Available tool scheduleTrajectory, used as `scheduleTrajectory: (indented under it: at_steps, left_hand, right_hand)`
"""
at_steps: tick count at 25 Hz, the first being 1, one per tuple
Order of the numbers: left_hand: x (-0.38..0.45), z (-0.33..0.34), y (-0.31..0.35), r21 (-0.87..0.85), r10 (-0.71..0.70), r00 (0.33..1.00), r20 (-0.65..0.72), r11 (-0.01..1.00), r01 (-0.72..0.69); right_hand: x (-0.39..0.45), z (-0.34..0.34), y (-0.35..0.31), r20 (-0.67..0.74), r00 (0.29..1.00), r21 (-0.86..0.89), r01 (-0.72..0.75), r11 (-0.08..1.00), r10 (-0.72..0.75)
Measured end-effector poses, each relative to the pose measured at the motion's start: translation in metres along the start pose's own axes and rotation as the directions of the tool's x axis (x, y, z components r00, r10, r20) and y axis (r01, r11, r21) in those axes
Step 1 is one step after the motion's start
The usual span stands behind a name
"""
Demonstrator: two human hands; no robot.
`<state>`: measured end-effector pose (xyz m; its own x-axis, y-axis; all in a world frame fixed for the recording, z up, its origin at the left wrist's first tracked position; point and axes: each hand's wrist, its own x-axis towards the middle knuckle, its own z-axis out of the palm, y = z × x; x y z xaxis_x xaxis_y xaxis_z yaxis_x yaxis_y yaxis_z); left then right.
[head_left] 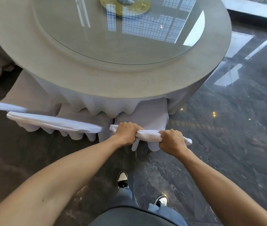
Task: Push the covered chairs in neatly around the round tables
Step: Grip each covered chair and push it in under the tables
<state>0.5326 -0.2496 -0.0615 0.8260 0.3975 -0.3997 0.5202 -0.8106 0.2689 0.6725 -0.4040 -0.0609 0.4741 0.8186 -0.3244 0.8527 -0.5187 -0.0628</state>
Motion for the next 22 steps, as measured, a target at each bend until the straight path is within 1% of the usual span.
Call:
scheduleTrajectory:
  at_steps: [5,7,9,13,16,22]
  left_hand:
    - [-0.008,0.003,-0.001,0.035,0.02,1.0,-0.004,0.999,-0.02]
    - [-0.011,0.008,-0.002,0.031,0.032,0.999,-0.017,0.999,-0.032]
    - [-0.012,0.011,-0.003,-0.023,0.01,1.0,-0.022,1.0,-0.01]
    - [-0.013,0.009,-0.003,-0.089,-0.026,1.0,0.012,0.996,0.027]
    - [-0.013,0.006,-0.007,-0.083,-0.029,0.999,0.022,0.996,0.03]
    - [-0.013,0.002,-0.005,-0.069,-0.028,0.999,0.042,0.997,0.031]
  right_hand:
    - [-0.01,0.008,-0.003,-0.052,0.998,0.001,0.024,1.0,-0.023]
    - [-0.012,0.009,-0.003,-0.04,0.999,-0.014,0.027,1.0,-0.028]
    - [-0.013,0.007,-0.003,-0.005,1.0,-0.037,0.03,0.999,-0.03]
    - [-0.013,0.008,-0.006,-0.038,0.999,-0.029,0.013,0.999,-0.014]
    - [-0.012,0.006,-0.013,0.01,1.0,-0.045,-0.005,0.999,0.006]
    - [-0.013,0.008,-0.011,0.014,1.0,-0.036,0.021,0.999,-0.02]
